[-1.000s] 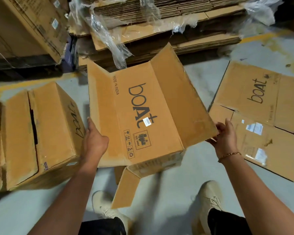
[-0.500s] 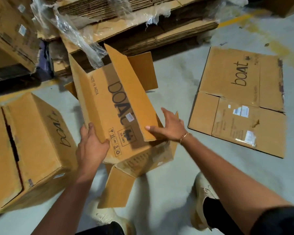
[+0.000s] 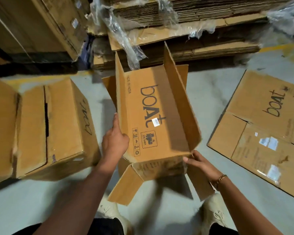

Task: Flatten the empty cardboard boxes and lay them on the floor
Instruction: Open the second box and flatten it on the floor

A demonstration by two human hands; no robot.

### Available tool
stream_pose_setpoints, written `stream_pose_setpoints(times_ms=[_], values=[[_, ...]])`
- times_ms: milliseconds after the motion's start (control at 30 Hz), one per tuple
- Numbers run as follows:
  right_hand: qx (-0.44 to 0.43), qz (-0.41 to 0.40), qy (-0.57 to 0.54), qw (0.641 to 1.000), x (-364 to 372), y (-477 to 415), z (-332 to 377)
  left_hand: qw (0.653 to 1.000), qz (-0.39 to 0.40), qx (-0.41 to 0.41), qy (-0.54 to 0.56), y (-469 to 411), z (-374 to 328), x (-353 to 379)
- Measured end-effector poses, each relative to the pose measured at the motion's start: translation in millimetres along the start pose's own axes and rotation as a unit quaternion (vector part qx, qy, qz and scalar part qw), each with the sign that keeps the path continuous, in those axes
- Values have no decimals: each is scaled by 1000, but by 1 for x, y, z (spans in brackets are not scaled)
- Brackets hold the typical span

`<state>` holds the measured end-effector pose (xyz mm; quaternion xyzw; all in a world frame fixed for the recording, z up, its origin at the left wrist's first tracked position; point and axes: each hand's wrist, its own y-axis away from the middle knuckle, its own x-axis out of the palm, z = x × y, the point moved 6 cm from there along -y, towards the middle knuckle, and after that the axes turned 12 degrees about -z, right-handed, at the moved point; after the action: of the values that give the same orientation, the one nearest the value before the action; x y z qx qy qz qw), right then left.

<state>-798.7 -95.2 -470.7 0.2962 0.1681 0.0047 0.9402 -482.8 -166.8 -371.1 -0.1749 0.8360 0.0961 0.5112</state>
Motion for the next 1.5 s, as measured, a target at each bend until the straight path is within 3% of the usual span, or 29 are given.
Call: stream_pose_setpoints(times_ms=[133, 267, 333, 433, 533, 600, 700, 767, 900, 1033, 1100, 1167, 1367, 1500], values=[[31, -81, 24, 996, -11, -3, -8, 999, 2, 5, 37, 4, 5, -23], [69, -19, -62, 995, -8, 6, 0, 997, 1, -14, 80, -28, 17, -37], [85, -32, -62, 994, -4, -4, 3, 995, 4, -20, 94, -46, 28, -26], [113, -39, -34, 992, 2, -29, 1, 997, 10, -43, 65, -69, 55, 5], [61, -38, 86, 994, -5, -63, 0, 995, 13, -96, 22, -91, 93, 32], [16, -45, 242, 969, -12, -92, 6, 993, 22, -119, -10, -106, 114, 49], [-37, -78, 474, 876, -18, -135, 27, 991, 42, -130, -10, -130, 124, 79], [-55, -98, 541, 834, -22, -156, 37, 991, 47, -125, 8, -143, 122, 96], [-77, -154, 589, 790, -36, -181, 26, 991, 67, -108, -35, -141, 129, 124], [3, -174, 492, 853, -46, -189, -21, 986, 121, -92, -74, -113, 159, 160], [79, -152, 373, 912, -41, -190, -58, 974, 183, -116, -63, -94, 176, 186], [149, -121, 277, 941, -29, -188, -97, 958, 234, -162, -40, -72, 193, 209], [243, -156, 206, 935, -4, -181, -179, 906, 266, -324, 58, -21, 242, 252], [251, -200, 244, 915, -6, -189, -186, 889, 224, -387, 97, -20, 263, 266]])
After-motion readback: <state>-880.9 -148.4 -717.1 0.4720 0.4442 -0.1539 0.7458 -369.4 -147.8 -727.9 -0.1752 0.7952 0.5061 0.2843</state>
